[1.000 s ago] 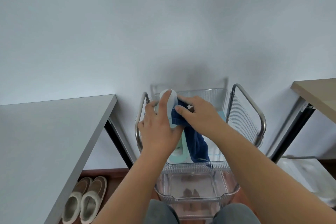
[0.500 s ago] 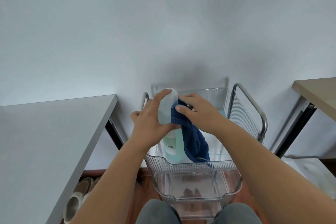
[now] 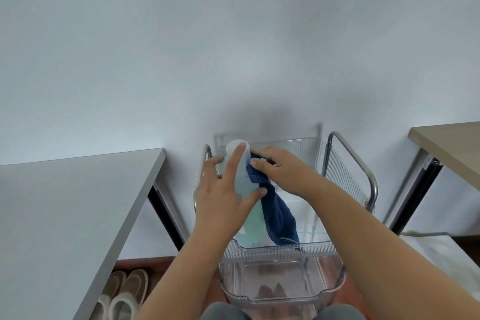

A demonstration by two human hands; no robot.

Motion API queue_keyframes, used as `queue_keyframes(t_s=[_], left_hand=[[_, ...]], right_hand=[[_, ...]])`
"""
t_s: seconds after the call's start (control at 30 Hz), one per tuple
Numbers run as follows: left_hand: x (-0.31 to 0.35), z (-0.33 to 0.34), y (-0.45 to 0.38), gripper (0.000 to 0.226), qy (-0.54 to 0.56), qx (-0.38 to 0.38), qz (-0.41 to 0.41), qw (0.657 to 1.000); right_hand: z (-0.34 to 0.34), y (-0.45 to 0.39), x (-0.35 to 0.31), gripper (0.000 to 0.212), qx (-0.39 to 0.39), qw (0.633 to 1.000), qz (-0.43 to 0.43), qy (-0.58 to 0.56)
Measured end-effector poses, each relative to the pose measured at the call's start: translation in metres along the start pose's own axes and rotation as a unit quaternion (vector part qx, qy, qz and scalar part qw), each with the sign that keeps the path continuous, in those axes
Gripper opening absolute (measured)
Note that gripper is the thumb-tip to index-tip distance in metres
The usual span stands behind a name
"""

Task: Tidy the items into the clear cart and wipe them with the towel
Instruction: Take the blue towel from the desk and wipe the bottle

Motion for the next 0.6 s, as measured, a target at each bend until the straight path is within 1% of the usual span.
queue_keyframes(t_s=[0.07,0.13,0.23,0.33,0.43,0.6], left_hand=[[0.003,0.005,0.002,0.093,-0.012,0.028,-0.008,0.999],[0.001,0.006,0.000,0.093,-0.007,0.025,-0.022,0.999],[0.002,0.009,-0.005,0.085,-0.002,0.026,-0.028,0.999],[0.001,0.008,-0.009,0.080,0.009,0.010,-0.015,1.000],[-0.006,0.001,-0.017,0.081,0.033,-0.019,-0.002,0.999],[-0.013,-0.010,-0.024,0.084,0.046,-0.052,0.011,0.998]], right_hand=[[0.005,0.000,0.001,0.030,0.027,1.000,0.001,0.006],[0.009,0.001,0.004,0.029,0.060,0.998,0.012,0.001],[0.016,0.005,0.008,0.029,0.104,0.994,0.020,-0.005],[0.021,0.007,0.011,0.030,0.126,0.992,0.023,0.006],[0.018,0.005,0.013,0.032,0.108,0.994,0.009,0.010],[0.008,-0.007,0.016,0.032,0.041,0.999,-0.009,0.034]])
Point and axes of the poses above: each hand's wrist, its own y-axis away from the middle knuckle, its own z-axis out of the palm, x = y × z, the point moved 1 cm from there along -y, towards the middle knuckle, and after that the axes turned 9 degrees about -z, right-handed, at the moved point
